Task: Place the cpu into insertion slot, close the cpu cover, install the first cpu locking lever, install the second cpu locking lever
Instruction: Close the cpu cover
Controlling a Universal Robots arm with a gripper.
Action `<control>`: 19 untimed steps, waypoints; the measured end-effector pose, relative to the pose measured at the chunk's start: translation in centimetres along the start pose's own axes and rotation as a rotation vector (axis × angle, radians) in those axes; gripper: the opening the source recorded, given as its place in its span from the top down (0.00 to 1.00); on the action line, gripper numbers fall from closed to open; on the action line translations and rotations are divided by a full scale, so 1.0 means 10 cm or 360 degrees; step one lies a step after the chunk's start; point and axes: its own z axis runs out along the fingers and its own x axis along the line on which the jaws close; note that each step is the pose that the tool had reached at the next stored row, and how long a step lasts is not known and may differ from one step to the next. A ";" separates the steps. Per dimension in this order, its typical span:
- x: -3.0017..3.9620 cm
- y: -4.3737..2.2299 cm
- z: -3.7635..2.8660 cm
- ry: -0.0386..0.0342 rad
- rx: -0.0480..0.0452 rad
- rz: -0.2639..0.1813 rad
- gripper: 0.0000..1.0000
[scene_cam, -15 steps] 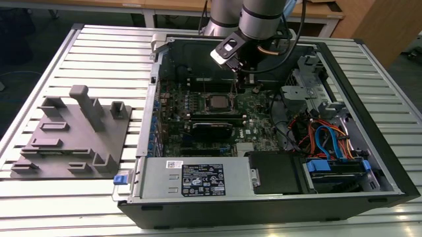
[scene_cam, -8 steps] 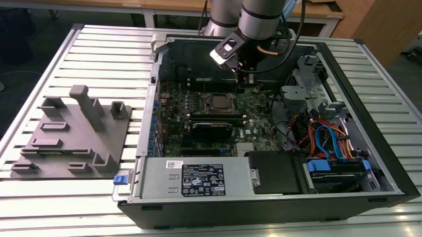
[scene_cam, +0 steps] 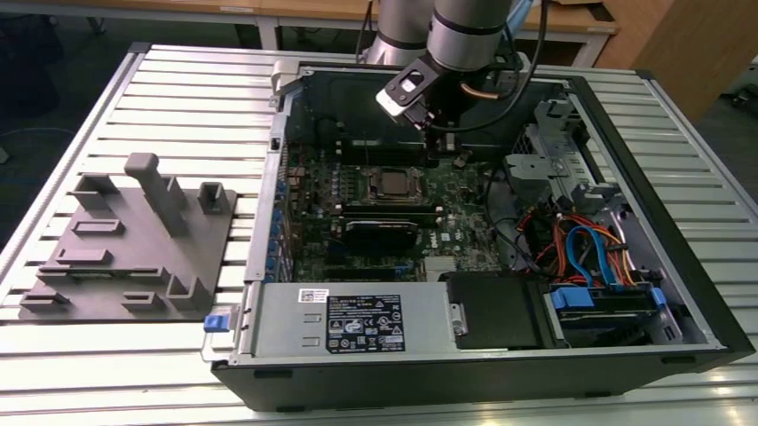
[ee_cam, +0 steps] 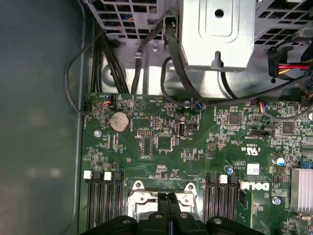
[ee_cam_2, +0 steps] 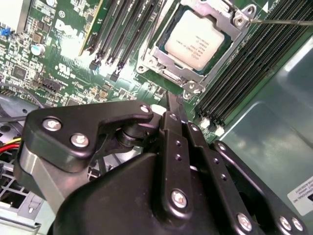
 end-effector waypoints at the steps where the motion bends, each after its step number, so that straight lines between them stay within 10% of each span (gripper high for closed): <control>1: 0.000 -0.023 0.008 0.0000 0.0000 0.0000 0.90; 19: 0.007 -0.446 0.177 0.0000 0.0009 -0.0004 0.90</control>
